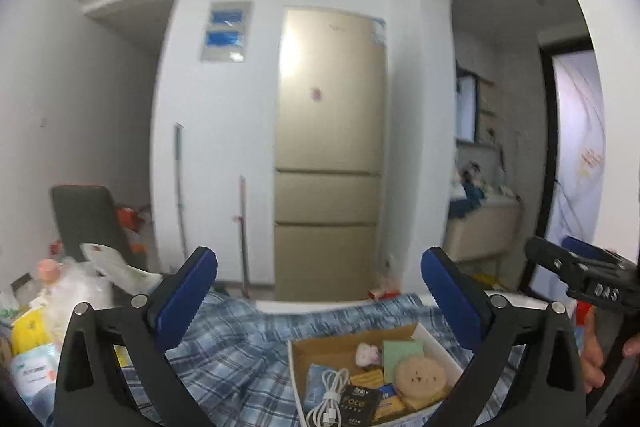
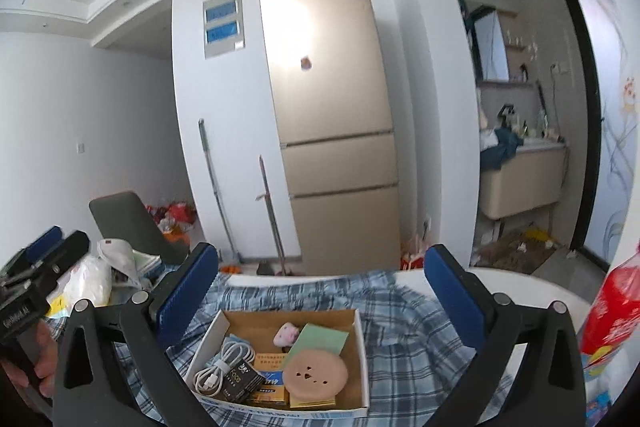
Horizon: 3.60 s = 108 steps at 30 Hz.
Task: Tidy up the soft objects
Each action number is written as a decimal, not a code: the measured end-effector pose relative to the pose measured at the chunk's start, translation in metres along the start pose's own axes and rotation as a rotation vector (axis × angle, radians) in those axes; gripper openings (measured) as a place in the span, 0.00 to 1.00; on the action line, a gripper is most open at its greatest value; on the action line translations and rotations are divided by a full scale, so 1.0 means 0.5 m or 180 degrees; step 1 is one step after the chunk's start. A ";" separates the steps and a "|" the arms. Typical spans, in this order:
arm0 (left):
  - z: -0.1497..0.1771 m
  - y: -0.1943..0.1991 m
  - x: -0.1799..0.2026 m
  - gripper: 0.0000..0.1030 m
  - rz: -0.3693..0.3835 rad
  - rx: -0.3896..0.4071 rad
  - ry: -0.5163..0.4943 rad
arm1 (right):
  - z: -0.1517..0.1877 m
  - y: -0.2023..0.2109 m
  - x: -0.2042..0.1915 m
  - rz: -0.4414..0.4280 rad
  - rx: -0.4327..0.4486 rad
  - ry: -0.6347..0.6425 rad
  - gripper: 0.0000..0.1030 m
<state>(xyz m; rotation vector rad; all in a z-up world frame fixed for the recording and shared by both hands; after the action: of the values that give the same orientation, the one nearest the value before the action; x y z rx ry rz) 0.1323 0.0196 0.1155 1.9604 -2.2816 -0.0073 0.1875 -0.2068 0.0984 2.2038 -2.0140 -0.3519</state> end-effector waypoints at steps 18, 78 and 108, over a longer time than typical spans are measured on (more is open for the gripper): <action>0.020 0.184 0.068 1.00 0.0148 0.0569 -0.0199 | -0.005 0.196 -0.001 -0.0021 0.0677 0.0076 1.00; 0.236 0.128 0.066 1.00 0.0049 0.0102 -0.0390 | 0.219 0.126 0.023 0.0129 0.0471 0.0264 1.00; 0.239 0.124 0.064 1.00 0.0035 0.0099 -0.0376 | 0.217 0.126 0.022 0.0137 0.0484 0.0276 1.00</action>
<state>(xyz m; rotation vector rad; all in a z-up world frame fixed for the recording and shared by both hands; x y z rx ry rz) 0.0541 -0.0124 0.0060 2.0136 -2.3790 -0.0893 0.0994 -0.2178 0.0088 2.2148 -2.1017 -0.0991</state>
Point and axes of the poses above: each gripper's, at about its wrist camera, not at the fingertips, and y roughly against the way its jaws point, x to its right, z to its underside, the point moved 8 cm from there along -y, roughly the way its jaws point, and after that the axes turned 9 degrees about z, right-handed, at the moved point
